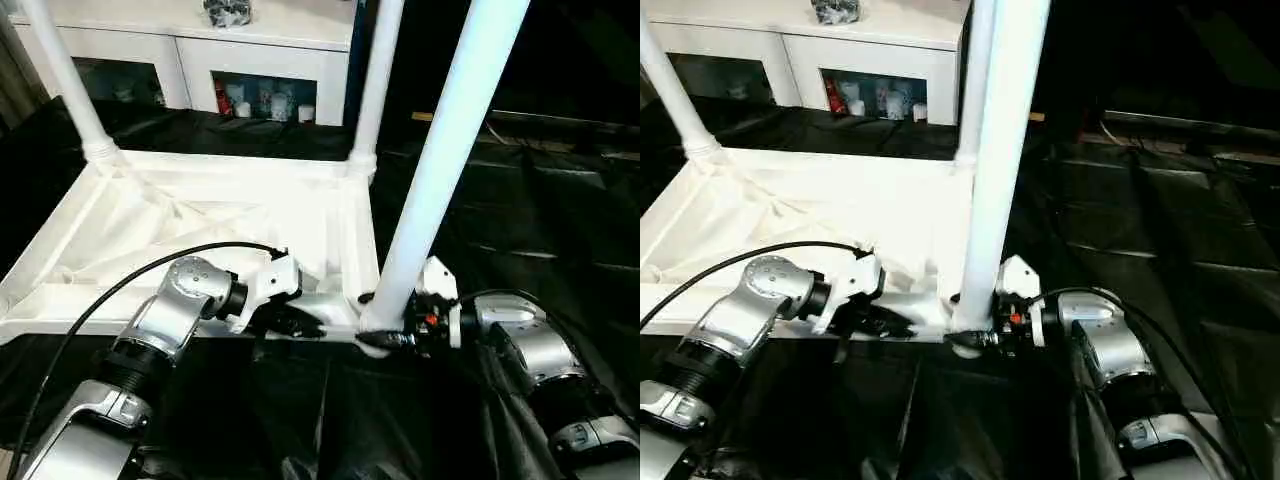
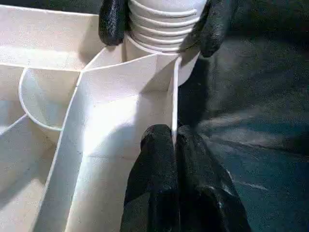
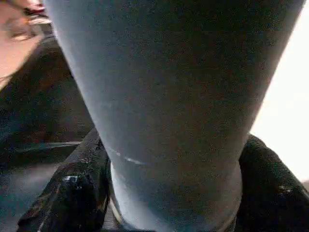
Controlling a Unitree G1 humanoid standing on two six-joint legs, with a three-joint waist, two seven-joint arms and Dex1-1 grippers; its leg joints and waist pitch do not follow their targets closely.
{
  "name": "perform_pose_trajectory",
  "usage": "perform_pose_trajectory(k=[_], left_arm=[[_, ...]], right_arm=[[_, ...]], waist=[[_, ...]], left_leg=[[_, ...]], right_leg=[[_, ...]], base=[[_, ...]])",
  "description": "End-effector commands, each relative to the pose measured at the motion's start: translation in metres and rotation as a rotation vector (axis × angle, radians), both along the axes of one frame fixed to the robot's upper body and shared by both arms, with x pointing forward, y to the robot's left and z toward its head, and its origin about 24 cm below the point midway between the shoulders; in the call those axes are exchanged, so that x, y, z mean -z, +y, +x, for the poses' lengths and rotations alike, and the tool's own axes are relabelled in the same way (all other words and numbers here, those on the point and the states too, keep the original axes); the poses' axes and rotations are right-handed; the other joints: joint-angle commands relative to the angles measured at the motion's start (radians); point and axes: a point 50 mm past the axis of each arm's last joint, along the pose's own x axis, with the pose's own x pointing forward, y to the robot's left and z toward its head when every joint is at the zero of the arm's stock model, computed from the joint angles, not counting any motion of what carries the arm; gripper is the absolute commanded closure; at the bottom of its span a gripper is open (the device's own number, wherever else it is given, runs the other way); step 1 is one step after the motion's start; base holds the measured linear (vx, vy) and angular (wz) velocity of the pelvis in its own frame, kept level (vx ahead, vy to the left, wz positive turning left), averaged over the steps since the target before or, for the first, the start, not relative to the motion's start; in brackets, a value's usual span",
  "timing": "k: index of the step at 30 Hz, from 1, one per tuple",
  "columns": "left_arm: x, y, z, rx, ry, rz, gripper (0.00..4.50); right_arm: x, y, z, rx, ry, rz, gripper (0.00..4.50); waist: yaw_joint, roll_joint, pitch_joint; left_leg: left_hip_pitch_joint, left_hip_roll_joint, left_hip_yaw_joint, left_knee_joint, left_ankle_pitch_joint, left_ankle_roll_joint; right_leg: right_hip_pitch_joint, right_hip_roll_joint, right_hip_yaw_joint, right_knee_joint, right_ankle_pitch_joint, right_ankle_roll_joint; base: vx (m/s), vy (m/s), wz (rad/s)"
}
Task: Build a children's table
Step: Rotate leg to tighten
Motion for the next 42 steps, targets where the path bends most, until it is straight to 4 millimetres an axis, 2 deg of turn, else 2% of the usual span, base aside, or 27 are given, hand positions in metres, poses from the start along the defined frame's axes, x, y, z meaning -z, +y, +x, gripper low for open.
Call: perform_pose_trajectory(k=[1, 3, 4, 5, 7, 9, 10, 11, 13, 14, 15, 17, 18, 19, 22, 24, 26, 30, 36, 37, 39, 40, 42], left_arm=[[-0.007, -0.016, 0.009, -0.066, -0.051, -0.065, 4.50], [-0.007, -0.021, 0.013, -0.110, -0.069, -0.072, 4.50], [-0.008, -0.028, 0.018, -0.159, -0.090, -0.086, 4.50], [-0.011, -0.040, 0.026, -0.228, -0.127, -0.103, 4.50], [-0.012, -0.050, 0.030, -0.266, -0.143, -0.108, 4.50], [-0.013, -0.058, 0.033, -0.307, -0.162, -0.109, 4.50], [-0.013, -0.061, 0.034, -0.320, -0.163, -0.111, 4.50], [-0.014, -0.069, 0.036, -0.349, -0.167, -0.117, 4.50], [-0.014, -0.073, 0.036, -0.358, -0.171, -0.118, 4.50], [-0.014, -0.078, 0.036, -0.360, -0.174, -0.119, 4.50], [-0.014, -0.079, 0.035, -0.347, -0.174, -0.121, 4.50], [-0.014, -0.080, 0.035, -0.337, -0.174, -0.123, 4.50], [-0.013, -0.081, 0.034, -0.324, -0.173, -0.124, 4.50], [-0.012, -0.081, 0.033, -0.312, -0.173, -0.123, 4.50], [-0.009, -0.076, 0.029, -0.268, -0.170, -0.118, 4.50], [-0.009, -0.072, 0.026, -0.236, -0.164, -0.120, 4.50], [-0.008, -0.065, 0.022, -0.183, -0.147, -0.119, 4.50], [-0.008, -0.057, 0.017, -0.126, -0.131, -0.116, 4.50], [-0.004, -0.040, 0.011, -0.048, -0.101, -0.070, 4.50], [-0.004, -0.035, 0.009, -0.032, -0.089, -0.068, 4.50], [-0.004, -0.031, 0.007, -0.015, -0.075, -0.069, 4.50], [-0.004, -0.028, 0.006, -0.007, -0.068, -0.066, 4.50], [-0.004, -0.023, 0.005, 0.008, -0.059, -0.052, 4.50]], right_arm=[[0.017, 0.012, -0.003, 0.050, 0.050, -0.037, 1.64], [0.020, 0.014, 0.003, 0.138, 0.041, -0.046, 1.65], [0.023, 0.016, 0.009, 0.252, 0.031, -0.060, 1.65], [0.028, 0.020, 0.017, 0.406, 0.028, -0.061, 1.65], [0.031, 0.025, 0.020, 0.486, 0.046, -0.051, 1.66], [0.035, 0.030, 0.025, 0.585, 0.055, -0.073, 1.68], [0.035, 0.031, 0.026, 0.613, 0.056, -0.078, 1.68], [0.037, 0.036, 0.030, 0.706, 0.064, -0.091, 1.68], [0.037, 0.040, 0.031, 0.716, 0.063, -0.084, 1.68], [0.036, 0.047, 0.030, 0.696, 0.051, -0.072, 1.33], [0.034, 0.051, 0.031, 0.686, 0.044, -0.054, 1.33], [0.033, 0.053, 0.031, 0.682, 0.041, -0.042, 0.99], [0.032, 0.055, 0.031, 0.683, 0.044, -0.024, 0.96], [0.031, 0.055, 0.032, 0.681, 0.049, -0.010, 0.89], [0.027, 0.052, 0.032, 0.639, 0.029, 0.006, 0.55], [0.024, 0.050, 0.032, 0.597, 0.018, 0.023, 0.55], [0.021, 0.043, 0.027, 0.478, -0.011, 0.015, 0.55], [0.019, 0.034, 0.023, 0.369, -0.029, 0.009, 0.55], [0.011, 0.019, 0.014, 0.183, -0.019, 0.027, 0.55], [0.010, 0.016, 0.011, 0.125, -0.007, 0.024, 0.55], [0.009, 0.013, 0.007, 0.059, 0.007, 0.014, 0.55], [0.009, 0.012, 0.004, 0.021, 0.013, 0.004, 0.79], [0.010, 0.008, 0.000, -0.041, 0.026, -0.023, 0.87]], waist=[[0.000, -0.009, -0.050], [-0.005, -0.009, -0.047], [-0.007, -0.010, -0.046], [-0.015, -0.009, -0.046], [-0.020, -0.008, -0.047], [-0.021, -0.006, -0.049], [-0.023, -0.008, -0.049], [-0.022, -0.006, -0.051], [-0.022, -0.005, -0.054], [-0.020, -0.002, -0.054], [-0.021, -0.003, -0.054], [-0.021, -0.004, -0.057], [-0.021, -0.004, -0.058], [-0.021, -0.006, -0.058], [-0.020, -0.005, -0.054], [-0.021, -0.004, -0.054], [-0.019, -0.005, -0.055], [-0.018, -0.007, -0.055], [-0.007, -0.003, -0.054], [-0.006, -0.006, -0.054], [-0.002, -0.006, -0.055], [-0.003, -0.010, -0.056], [0.004, -0.011, -0.055]], left_leg=[[0.008, 0.075, -0.033, -0.075, -0.169, 0.055], [0.012, 0.073, -0.034, -0.077, -0.189, 0.041], [0.012, 0.072, -0.036, -0.079, -0.201, 0.035], [0.016, 0.071, -0.039, -0.082, -0.214, 0.011], [0.017, 0.070, -0.042, -0.082, -0.224, -0.002], [0.016, 0.071, -0.040, -0.081, -0.213, 0.008], [0.014, 0.070, -0.039, -0.081, -0.209, 0.012], [0.013, 0.068, -0.037, -0.079, -0.191, 0.017], [0.013, 0.067, -0.037, -0.078, -0.184, 0.018], [0.013, 0.068, -0.037, -0.077, -0.181, 0.020], [0.009, 0.068, -0.037, -0.077, -0.169, 0.028], [0.005, 0.068, -0.036, -0.074, -0.140, 0.049], [0.005, 0.067, -0.035, -0.073, -0.134, 0.051], [0.006, 0.068, -0.034, -0.072, -0.134, 0.059], [0.007, 0.068, -0.035, -0.075, -0.156, 0.059], [0.007, 0.071, -0.036, -0.076, -0.173, 0.057], [0.006, 0.072, -0.035, -0.075, -0.161, 0.064], [0.004, 0.071, -0.033, -0.072, -0.139, 0.084], [0.006, 0.078, -0.031, -0.074, -0.157, 0.083], [0.006, 0.077, -0.031, -0.073, -0.158, 0.082], [0.005, 0.079, -0.031, -0.072, -0.145, 0.087], [0.004, 0.078, -0.030, -0.071, -0.138, 0.091], [0.004, 0.077, -0.030, -0.070, -0.135, 0.093]], right_leg=[[0.036, -0.110, 0.060, -0.083, -0.242, -0.221], [0.031, -0.110, 0.062, -0.089, -0.290, -0.209], [0.032, -0.111, 0.061, -0.091, -0.314, -0.204], [0.029, -0.113, 0.062, -0.097, -0.371, -0.186], [0.030, -0.114, 0.061, -0.099, -0.382, -0.179], [0.030, -0.114, 0.064, -0.097, -0.346, -0.181], [0.030, -0.111, 0.064, -0.096, -0.332, -0.184], [0.030, -0.110, 0.065, -0.093, -0.292, -0.188], [0.033, -0.111, 0.063, -0.091, -0.274, -0.193], [0.034, -0.111, 0.064, -0.090, -0.260, -0.195], [0.036, -0.110, 0.063, -0.086, -0.225, -0.202], [0.040, -0.108, 0.062, -0.078, -0.157, -0.215], [0.040, -0.107, 0.062, -0.077, -0.146, -0.218], [0.040, -0.109, 0.062, -0.077, -0.136, -0.223], [0.039, -0.111, 0.062, -0.084, -0.184, -0.220], [0.039, -0.112, 0.063, -0.085, -0.211, -0.213], [0.041, -0.111, 0.062, -0.080, -0.178, -0.220], [0.042, -0.110, 0.062, -0.078, -0.150, -0.232], [0.038, -0.107, 0.059, -0.075, -0.163, -0.238], [0.040, -0.109, 0.059, -0.076, -0.166, -0.240], [0.041, -0.108, 0.059, -0.073, -0.152, -0.239], [0.040, -0.107, 0.059, -0.072, -0.145, -0.239], [0.040, -0.108, 0.058, -0.072, -0.157, -0.237]], base=[[0.000, 0.000, 0.00], [0.000, 0.000, 0.00], [0.000, 0.000, 0.00], [0.000, 0.000, 0.00], [0.000, 0.000, 0.00], [0.000, 0.000, 0.00], [0.000, 0.000, 0.00], [0.000, 0.000, 0.00], [0.000, 0.000, 0.00], [0.000, 0.000, 0.00], [0.000, 0.000, 0.00], [0.000, 0.000, 0.00], [0.000, 0.000, 0.00], [0.000, 0.000, 0.00], [0.000, 0.000, 0.00], [0.000, 0.000, 0.00], [0.000, 0.000, 0.00], [0.000, 0.000, 0.00], [0.000, 0.000, 0.00], [0.000, 0.000, 0.00], [0.000, 0.000, 0.00], [0.000, 0.000, 0.00], [0.000, 0.000, 0.00]])
